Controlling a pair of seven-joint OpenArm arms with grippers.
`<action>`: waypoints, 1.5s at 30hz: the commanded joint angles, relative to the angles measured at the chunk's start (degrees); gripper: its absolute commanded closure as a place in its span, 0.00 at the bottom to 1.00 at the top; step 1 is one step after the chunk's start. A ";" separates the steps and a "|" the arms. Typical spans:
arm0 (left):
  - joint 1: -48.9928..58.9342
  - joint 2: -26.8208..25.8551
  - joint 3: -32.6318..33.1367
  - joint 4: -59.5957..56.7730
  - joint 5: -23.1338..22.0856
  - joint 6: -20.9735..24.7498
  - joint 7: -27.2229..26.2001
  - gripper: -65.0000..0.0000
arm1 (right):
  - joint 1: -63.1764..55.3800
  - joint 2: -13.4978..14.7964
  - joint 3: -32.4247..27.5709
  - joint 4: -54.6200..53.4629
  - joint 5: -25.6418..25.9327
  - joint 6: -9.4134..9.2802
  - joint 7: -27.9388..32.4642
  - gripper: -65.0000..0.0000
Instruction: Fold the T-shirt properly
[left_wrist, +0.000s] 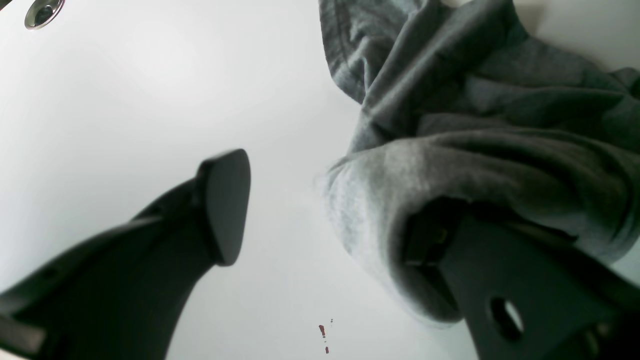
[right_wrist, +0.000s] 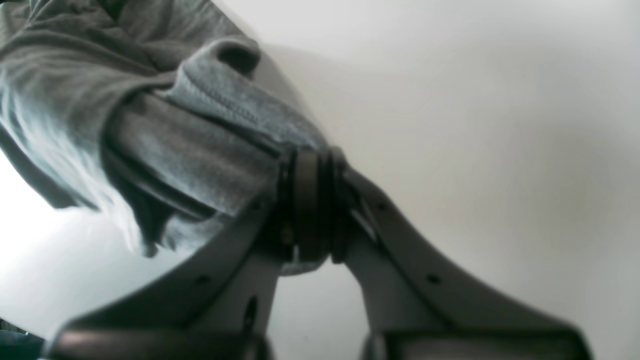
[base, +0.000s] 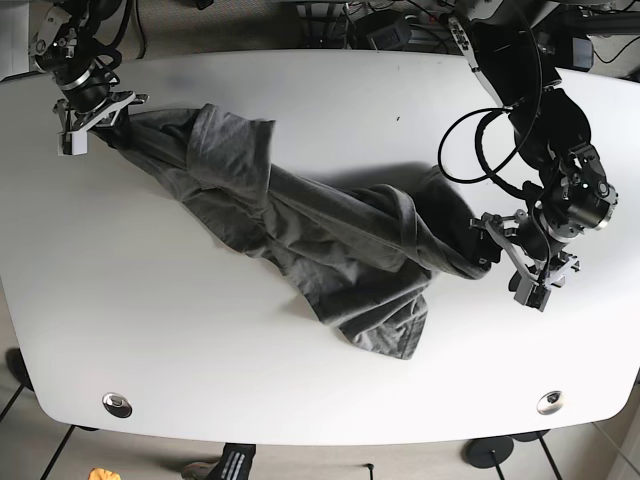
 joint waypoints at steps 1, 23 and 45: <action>0.65 -2.38 0.07 1.01 -5.94 0.32 1.34 0.39 | 0.58 0.10 0.34 1.31 0.63 -0.15 1.42 0.97; 22.80 -15.57 16.94 11.65 -34.95 0.32 11.19 0.39 | 0.85 -0.16 -1.07 1.40 0.45 -0.15 1.42 0.97; -10.52 1.31 6.83 -18.59 8.39 0.32 -10.26 0.38 | 1.81 -0.25 -1.07 1.22 0.45 -0.15 1.42 0.97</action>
